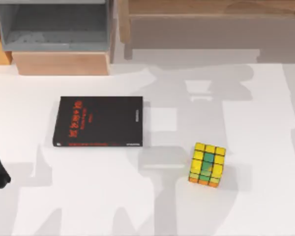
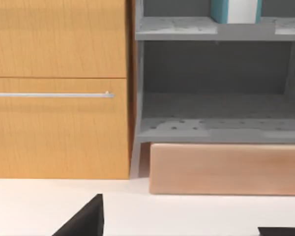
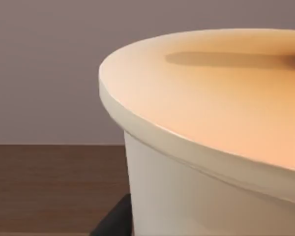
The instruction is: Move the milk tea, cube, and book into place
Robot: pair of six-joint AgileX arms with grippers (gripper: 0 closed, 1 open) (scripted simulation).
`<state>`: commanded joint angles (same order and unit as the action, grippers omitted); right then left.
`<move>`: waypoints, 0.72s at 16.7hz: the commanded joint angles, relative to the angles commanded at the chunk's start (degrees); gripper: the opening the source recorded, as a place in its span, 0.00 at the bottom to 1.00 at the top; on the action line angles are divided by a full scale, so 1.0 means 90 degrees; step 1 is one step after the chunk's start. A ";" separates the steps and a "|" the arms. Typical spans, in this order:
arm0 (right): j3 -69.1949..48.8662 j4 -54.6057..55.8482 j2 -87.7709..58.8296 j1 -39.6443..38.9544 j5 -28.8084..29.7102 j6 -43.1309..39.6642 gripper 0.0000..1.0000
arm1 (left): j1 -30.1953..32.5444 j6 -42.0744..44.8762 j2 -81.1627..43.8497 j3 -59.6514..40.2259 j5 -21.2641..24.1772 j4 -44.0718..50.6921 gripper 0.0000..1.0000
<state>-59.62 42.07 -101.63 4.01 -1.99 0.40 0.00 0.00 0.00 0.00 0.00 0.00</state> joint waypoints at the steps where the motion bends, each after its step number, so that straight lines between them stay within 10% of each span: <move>1: 0.0157 0.0029 0.0130 0.0004 -0.0005 0.0001 0.00 | 0.0000 0.0000 0.0000 0.0000 0.0000 0.0000 1.00; 12: 0.0630 0.0843 0.0385 0.0324 -0.0565 -0.0081 0.00 | 0.0000 0.0000 0.0000 0.0000 0.0000 0.0000 1.00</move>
<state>-53.95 49.65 -98.16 6.92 -7.08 -0.33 0.00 0.00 0.00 0.00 0.00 0.00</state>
